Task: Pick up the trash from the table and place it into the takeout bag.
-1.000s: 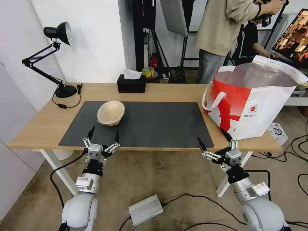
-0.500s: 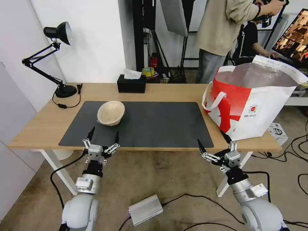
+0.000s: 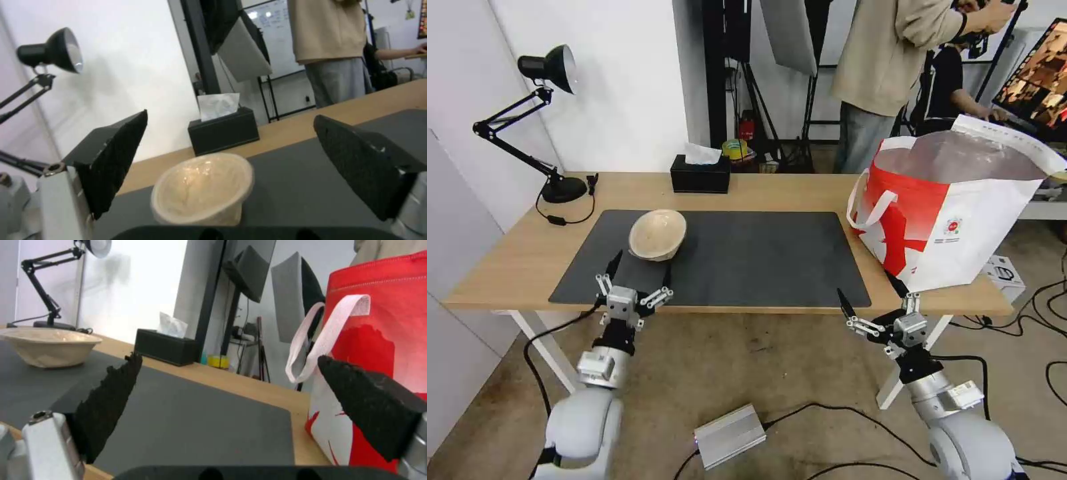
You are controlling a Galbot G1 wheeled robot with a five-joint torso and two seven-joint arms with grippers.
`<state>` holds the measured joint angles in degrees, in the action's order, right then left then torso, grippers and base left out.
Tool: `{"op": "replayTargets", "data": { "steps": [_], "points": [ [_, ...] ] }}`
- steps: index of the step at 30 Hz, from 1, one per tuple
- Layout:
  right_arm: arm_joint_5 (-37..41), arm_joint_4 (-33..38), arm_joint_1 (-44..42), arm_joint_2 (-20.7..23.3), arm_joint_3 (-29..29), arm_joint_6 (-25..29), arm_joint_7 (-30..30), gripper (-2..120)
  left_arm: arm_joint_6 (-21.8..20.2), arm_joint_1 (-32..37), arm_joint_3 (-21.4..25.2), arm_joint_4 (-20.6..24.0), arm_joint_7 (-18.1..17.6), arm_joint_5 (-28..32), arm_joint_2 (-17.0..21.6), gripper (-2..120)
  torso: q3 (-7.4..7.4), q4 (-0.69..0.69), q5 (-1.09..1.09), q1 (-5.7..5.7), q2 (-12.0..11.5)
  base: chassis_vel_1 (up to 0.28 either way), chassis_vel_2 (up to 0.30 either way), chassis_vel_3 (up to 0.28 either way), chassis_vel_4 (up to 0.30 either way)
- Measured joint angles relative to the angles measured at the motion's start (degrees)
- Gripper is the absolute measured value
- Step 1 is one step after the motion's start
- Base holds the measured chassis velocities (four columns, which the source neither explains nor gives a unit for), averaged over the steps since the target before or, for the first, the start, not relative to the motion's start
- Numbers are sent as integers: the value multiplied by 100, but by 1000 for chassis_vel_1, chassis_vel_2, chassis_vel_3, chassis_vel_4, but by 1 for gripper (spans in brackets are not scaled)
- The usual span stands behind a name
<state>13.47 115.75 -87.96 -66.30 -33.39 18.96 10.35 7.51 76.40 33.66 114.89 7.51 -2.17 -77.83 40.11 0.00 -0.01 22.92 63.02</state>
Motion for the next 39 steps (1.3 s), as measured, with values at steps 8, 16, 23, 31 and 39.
{"op": "replayTargets", "data": {
  "steps": [8,16,23,31,39],
  "points": [
    [2,0,2,2,0,-4,-2,100,-205,-258,-137,-122,15,139,428,100,0,1,1,0,0,0,0,0,0],
    [5,1,3,2,0,-6,-5,100,-291,-505,-343,-307,40,216,814,100,0,0,1,0,0,0,0,0,0],
    [7,2,3,3,0,-6,-6,100,-325,-647,-473,-453,45,259,1055,100,0,1,1,0,0,0,0,0,0],
    [7,2,3,2,1,-6,-6,100,-443,-904,-670,-651,158,321,1385,100,0,1,1,0,0,0,0,0,0],
    [7,2,3,3,0,-6,-6,100,-649,-1144,-803,-739,273,441,1772,100,0,0,1,0,0,0,0,0,0]
  ]
}}
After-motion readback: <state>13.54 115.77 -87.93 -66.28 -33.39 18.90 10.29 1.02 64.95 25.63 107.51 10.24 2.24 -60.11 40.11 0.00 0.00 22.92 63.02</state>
